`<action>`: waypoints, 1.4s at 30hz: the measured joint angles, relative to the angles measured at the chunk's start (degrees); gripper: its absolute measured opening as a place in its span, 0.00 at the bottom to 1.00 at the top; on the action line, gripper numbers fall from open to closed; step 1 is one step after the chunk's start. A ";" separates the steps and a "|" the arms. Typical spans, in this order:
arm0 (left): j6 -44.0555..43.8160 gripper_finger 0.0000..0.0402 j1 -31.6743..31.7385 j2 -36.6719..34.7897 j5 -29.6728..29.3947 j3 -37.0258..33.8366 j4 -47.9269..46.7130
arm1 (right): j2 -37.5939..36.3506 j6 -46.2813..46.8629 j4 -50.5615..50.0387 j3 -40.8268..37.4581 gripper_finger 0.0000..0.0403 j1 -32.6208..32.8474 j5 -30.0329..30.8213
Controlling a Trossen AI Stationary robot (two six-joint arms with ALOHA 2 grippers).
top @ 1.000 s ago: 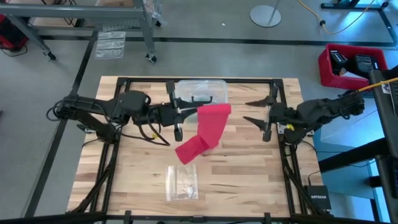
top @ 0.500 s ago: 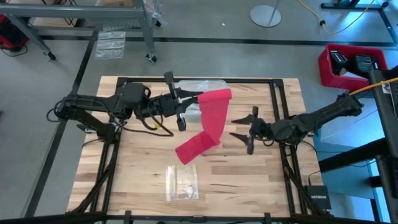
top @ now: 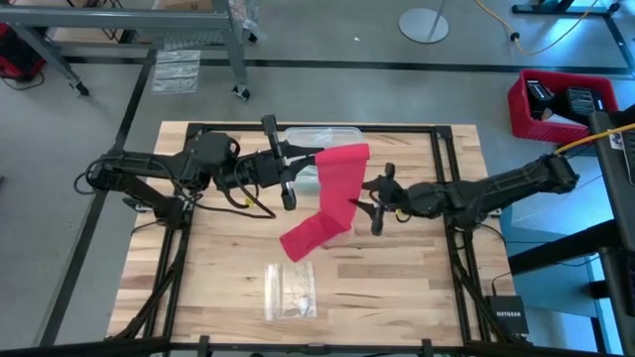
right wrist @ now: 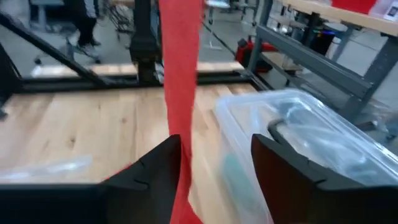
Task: Roll bandage
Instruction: Roll the red bandage
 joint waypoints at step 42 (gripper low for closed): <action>1.95 0.04 -0.34 -0.02 1.73 0.02 2.39 | 4.26 -8.52 -2.74 11.46 0.37 -1.21 -7.71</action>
